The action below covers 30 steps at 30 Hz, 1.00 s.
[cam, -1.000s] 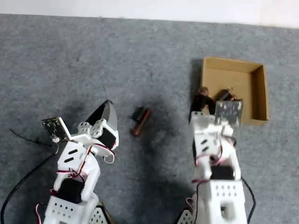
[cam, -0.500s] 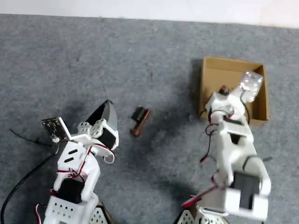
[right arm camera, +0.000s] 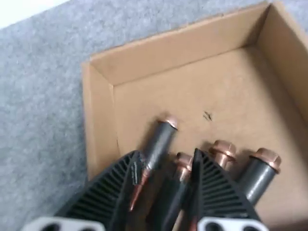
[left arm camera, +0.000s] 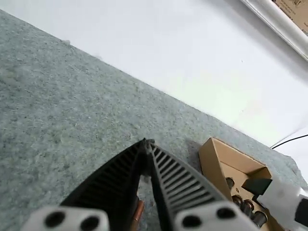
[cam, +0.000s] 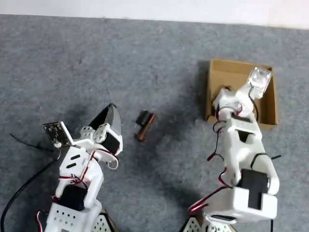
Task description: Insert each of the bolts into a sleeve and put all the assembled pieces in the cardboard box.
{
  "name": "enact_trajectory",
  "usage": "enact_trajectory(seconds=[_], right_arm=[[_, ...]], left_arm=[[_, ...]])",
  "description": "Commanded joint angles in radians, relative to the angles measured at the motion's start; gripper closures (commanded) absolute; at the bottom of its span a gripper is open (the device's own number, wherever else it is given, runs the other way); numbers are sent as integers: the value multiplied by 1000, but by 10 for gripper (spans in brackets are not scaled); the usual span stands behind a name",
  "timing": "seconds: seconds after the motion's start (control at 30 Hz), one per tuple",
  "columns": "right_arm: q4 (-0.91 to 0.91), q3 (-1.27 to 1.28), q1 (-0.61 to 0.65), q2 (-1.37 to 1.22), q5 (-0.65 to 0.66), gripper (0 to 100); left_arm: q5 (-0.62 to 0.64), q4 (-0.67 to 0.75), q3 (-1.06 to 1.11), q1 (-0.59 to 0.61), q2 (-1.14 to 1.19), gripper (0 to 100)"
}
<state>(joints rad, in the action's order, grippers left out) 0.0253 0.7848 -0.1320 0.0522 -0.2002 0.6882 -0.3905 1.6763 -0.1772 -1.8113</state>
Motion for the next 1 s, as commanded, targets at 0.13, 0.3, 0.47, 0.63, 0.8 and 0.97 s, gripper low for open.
enact_trajectory(seconds=[0.13, 0.3, 0.47, 0.63, 0.8, 0.97], right_arm=[[-18, 216, 225, 315, 80, 852], [-16, 410, 429, 555, 178, 853], [236, 401, 582, 639, 172, 853], [466, 137, 654, 558, 71, 853], [466, -28, 720, 386, -25, 853], [472, -183, 757, 133, -115, 853]], left_arm=[[-3, 23, 19, 91, -16, 994], [-3, 23, 12, 145, -16, 994], [-3, 23, 10, 147, -16, 994], [-2, 31, 4, 185, -16, 994], [87, 61, -1, 291, -16, 994], [110, 89, -1, 328, -16, 994]])
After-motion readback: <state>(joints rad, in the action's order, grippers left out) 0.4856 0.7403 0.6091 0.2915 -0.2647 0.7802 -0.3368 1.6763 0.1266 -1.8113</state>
